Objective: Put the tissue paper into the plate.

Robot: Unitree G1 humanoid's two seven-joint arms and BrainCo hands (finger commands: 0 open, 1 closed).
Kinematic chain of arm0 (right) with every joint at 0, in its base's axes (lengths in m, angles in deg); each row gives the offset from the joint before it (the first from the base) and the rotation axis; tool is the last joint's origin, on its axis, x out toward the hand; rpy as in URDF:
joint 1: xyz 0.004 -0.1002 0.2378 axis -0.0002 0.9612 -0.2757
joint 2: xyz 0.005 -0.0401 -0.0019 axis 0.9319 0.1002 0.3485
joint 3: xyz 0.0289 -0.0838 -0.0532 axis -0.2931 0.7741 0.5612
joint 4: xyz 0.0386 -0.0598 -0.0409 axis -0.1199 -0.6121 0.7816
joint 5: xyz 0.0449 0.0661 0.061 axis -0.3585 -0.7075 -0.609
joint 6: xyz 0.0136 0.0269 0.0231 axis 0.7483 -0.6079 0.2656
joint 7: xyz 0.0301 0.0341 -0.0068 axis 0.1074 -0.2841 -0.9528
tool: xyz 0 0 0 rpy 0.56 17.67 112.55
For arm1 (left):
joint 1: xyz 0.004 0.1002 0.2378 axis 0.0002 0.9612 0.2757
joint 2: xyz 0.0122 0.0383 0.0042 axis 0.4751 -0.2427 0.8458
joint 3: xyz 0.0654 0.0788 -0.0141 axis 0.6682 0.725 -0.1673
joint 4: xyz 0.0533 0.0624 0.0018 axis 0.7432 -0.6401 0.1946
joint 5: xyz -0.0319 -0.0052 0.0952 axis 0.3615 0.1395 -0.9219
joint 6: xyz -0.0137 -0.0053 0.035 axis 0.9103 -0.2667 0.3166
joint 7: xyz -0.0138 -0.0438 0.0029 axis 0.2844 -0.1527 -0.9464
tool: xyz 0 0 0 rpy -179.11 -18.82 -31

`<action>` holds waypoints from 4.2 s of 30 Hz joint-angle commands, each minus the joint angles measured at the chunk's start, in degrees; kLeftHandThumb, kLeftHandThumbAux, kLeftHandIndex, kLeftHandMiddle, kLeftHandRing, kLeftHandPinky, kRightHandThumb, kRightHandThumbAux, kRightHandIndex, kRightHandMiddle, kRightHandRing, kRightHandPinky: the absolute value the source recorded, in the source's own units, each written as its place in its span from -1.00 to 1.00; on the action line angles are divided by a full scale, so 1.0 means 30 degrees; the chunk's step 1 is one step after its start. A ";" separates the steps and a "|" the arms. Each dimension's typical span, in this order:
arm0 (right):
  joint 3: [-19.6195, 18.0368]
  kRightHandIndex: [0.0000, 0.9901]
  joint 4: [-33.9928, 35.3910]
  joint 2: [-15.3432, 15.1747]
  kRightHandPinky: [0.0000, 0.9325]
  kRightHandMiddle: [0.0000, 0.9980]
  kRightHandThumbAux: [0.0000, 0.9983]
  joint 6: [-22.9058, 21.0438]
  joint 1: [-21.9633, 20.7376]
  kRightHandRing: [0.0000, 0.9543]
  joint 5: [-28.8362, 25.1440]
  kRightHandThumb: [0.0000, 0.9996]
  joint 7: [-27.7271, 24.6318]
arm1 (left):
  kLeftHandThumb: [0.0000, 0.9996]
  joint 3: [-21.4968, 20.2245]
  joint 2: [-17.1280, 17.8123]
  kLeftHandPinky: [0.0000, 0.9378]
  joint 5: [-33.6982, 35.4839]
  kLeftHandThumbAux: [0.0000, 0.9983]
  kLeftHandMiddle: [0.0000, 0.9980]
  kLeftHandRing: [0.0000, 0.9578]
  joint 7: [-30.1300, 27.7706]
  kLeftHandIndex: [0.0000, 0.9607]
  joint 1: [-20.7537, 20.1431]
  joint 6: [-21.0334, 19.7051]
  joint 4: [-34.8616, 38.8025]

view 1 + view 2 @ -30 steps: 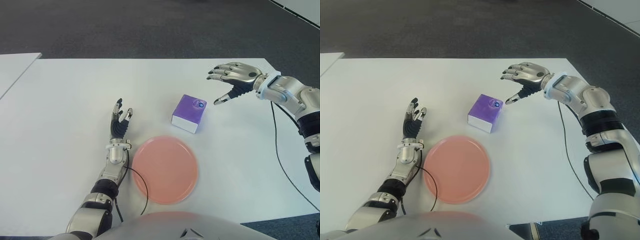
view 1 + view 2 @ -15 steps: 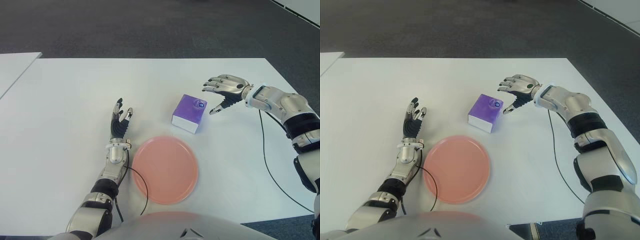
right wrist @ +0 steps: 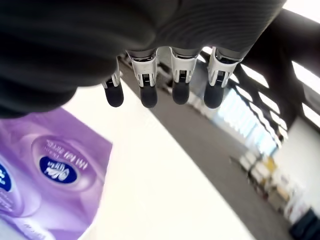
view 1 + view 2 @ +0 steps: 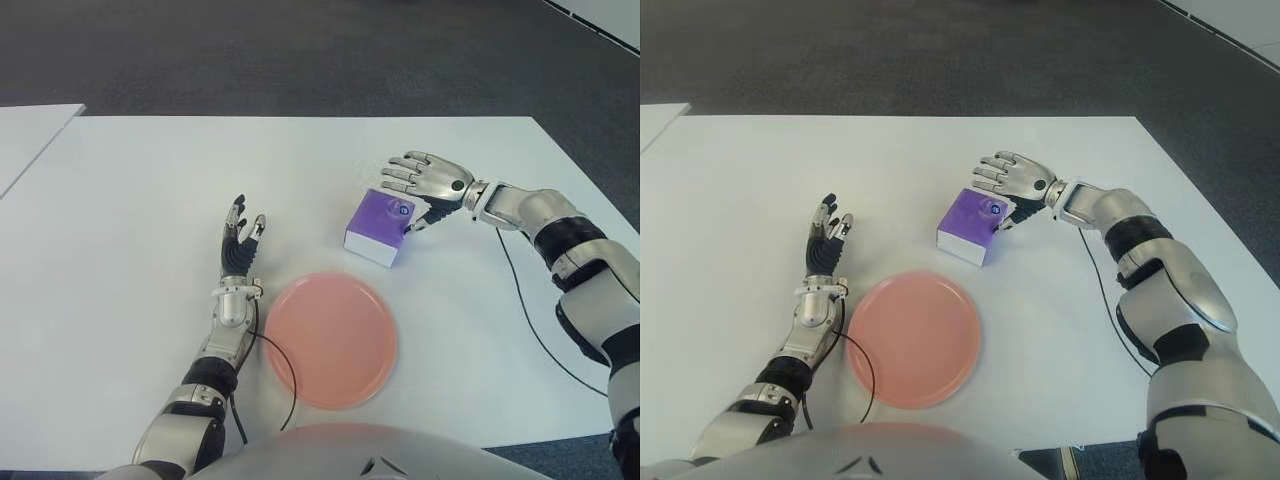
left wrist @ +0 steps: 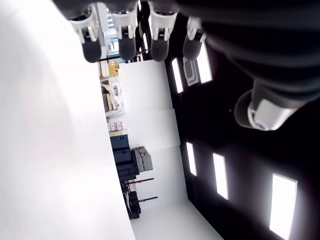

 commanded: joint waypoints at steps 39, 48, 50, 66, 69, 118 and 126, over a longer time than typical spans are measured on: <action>0.3321 -1.00 -0.1830 0.1276 -1.00 -1.00 -0.32 -0.4831 -0.0896 -1.00 0.1530 -0.22 0.5053 | -0.95 0.0121 -0.0123 -1.00 -0.0977 -0.08 -1.00 -1.00 0.0709 -1.00 0.1231 0.0124 -0.1129; 0.3827 -1.00 -0.1880 0.1054 -1.00 -1.00 -0.36 -0.4483 -0.1068 -1.00 0.1532 -0.18 0.4965 | -0.96 0.0058 -0.0176 -1.00 -0.0819 -0.09 -1.00 -1.00 0.0555 -1.00 0.1299 0.0183 -0.1087; 0.3935 -1.00 -0.1902 0.0998 -1.00 -1.00 -0.37 -0.4394 -0.1102 -1.00 0.1525 -0.17 0.4960 | -0.96 0.0056 -0.0179 -1.00 -0.0834 -0.09 -1.00 -1.00 0.0581 -1.00 0.1306 0.0188 -0.1083; 0.4331 -1.00 -0.1606 -0.0040 -1.00 -1.00 -0.47 -0.2633 -0.1750 -1.00 0.1436 -0.24 0.4782 | -0.97 0.0007 -0.0110 -1.00 -0.0792 -0.06 -1.00 -1.00 0.0521 -1.00 0.1398 0.0214 -0.1043; 0.4278 -1.00 -0.1274 -0.0417 -1.00 -1.00 -0.51 -0.1964 -0.1899 -1.00 0.1319 -0.25 0.4648 | -0.96 0.0010 -0.0130 -1.00 -0.0801 -0.06 -1.00 -1.00 0.0552 -1.00 0.1328 0.0283 -0.1144; -0.1378 -1.00 0.4789 -0.1697 -1.00 -1.00 -0.50 0.3079 0.1513 -1.00 -0.2331 0.03 -0.4529 | -0.99 0.0707 0.0321 -1.00 -0.1586 -0.14 -1.00 -1.00 0.0875 -1.00 0.1196 0.1239 -0.1587; 0.0823 -1.00 0.0502 0.0480 -1.00 -1.00 -0.53 0.2426 0.0814 -1.00 -0.0700 -0.07 -0.1110 | -0.98 0.0399 0.0079 -1.00 -0.1316 -0.11 -1.00 -1.00 0.1141 -1.00 0.1258 0.0714 -0.1514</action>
